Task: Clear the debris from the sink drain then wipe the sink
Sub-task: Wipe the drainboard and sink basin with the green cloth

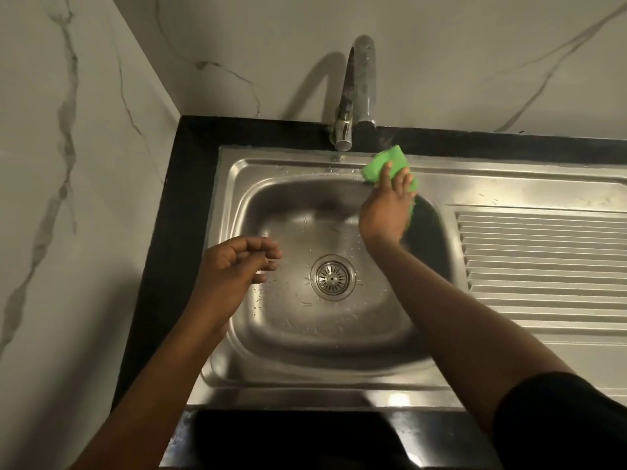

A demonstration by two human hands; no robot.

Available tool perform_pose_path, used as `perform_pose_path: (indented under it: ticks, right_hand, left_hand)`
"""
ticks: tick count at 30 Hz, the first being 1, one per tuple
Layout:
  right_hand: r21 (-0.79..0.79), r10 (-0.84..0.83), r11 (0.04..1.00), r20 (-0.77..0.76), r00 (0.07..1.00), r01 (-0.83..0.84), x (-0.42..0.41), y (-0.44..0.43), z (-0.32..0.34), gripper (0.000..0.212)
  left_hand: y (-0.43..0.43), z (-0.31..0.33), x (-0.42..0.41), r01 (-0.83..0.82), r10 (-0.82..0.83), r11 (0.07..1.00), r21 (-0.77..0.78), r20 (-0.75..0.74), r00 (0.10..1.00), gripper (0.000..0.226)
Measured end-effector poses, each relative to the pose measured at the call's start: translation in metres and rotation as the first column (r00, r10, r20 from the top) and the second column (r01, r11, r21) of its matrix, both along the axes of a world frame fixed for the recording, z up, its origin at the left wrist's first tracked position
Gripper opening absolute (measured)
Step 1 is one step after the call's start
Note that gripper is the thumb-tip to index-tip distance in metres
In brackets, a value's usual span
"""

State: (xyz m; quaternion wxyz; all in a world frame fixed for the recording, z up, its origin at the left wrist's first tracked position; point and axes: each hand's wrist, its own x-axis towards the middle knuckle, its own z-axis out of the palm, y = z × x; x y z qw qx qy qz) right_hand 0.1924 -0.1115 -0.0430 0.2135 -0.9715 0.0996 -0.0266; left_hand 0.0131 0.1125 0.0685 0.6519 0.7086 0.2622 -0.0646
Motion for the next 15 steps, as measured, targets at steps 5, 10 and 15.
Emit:
perform_pose_path:
  ticks: [5,10,15]
  right_hand:
    - [0.126,0.213,0.969,0.021,0.977,-0.214,-0.029,0.107,0.0,0.082]
    - [0.253,0.26,0.935,-0.017,0.965,-0.247,-0.037,0.145,0.008,0.075]
    - [0.245,0.641,0.741,0.018,0.767,-0.625,-0.041,0.153,0.018,0.049]
  left_hand:
    - [0.013,-0.001,-0.003,0.011,-0.011,1.0,0.006,0.001,1.0,0.026]
    - [0.035,0.002,-0.01,-0.029,0.028,0.999,0.025,0.039,0.999,0.029]
    - [0.038,0.005,-0.018,-0.034,0.033,0.997,0.063,0.022,0.999,0.027]
